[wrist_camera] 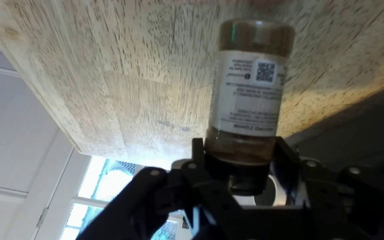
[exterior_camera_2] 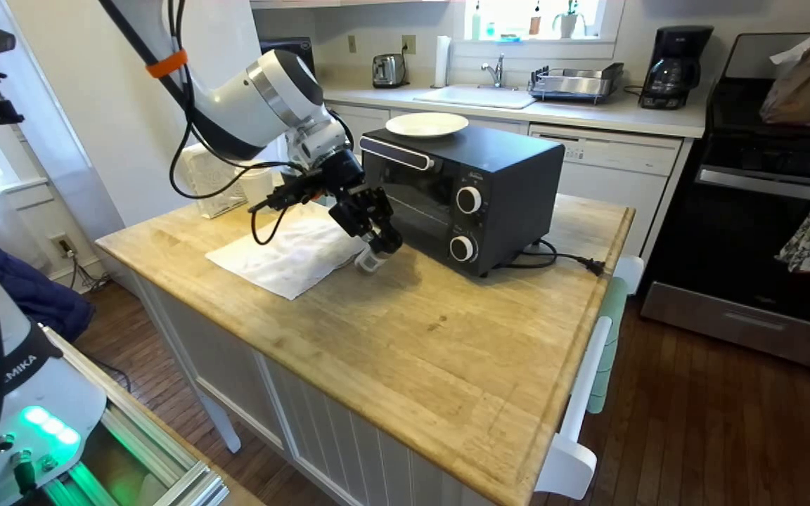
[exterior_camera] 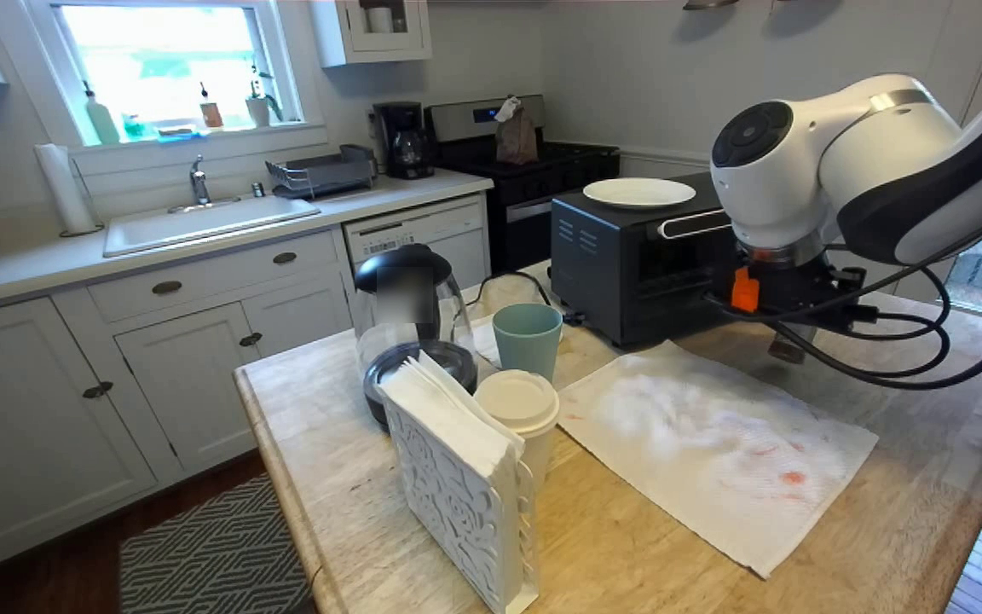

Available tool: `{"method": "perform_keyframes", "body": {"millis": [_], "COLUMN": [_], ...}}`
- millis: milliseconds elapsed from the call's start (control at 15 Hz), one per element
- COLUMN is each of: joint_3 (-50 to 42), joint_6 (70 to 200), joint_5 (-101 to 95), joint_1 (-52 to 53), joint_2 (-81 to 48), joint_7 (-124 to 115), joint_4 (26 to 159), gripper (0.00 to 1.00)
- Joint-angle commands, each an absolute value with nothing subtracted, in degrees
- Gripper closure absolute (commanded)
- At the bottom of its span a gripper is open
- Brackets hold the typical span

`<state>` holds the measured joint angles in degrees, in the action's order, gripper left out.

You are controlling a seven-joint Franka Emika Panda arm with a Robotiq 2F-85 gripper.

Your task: Pick up the spice bottle and put it on the white towel, pick up the spice bottle and put it on the kitchen counter the right way up

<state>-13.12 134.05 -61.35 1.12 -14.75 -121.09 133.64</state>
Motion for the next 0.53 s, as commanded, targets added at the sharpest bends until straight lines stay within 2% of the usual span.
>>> {"method": "perform_keyframes", "body": {"millis": [0, 467], "joint_3": [-12.0, -11.5], "joint_6": [131.1, 124.2], "joint_5": [-66.1, -72.3], "joint_1": [-0.6, -1.3], "joint_2": [-17.7, -20.8], "joint_7": [-124.5, -128.4], "joint_4": [131.1, 128.9], "gripper": [0.73, 0.73]}}
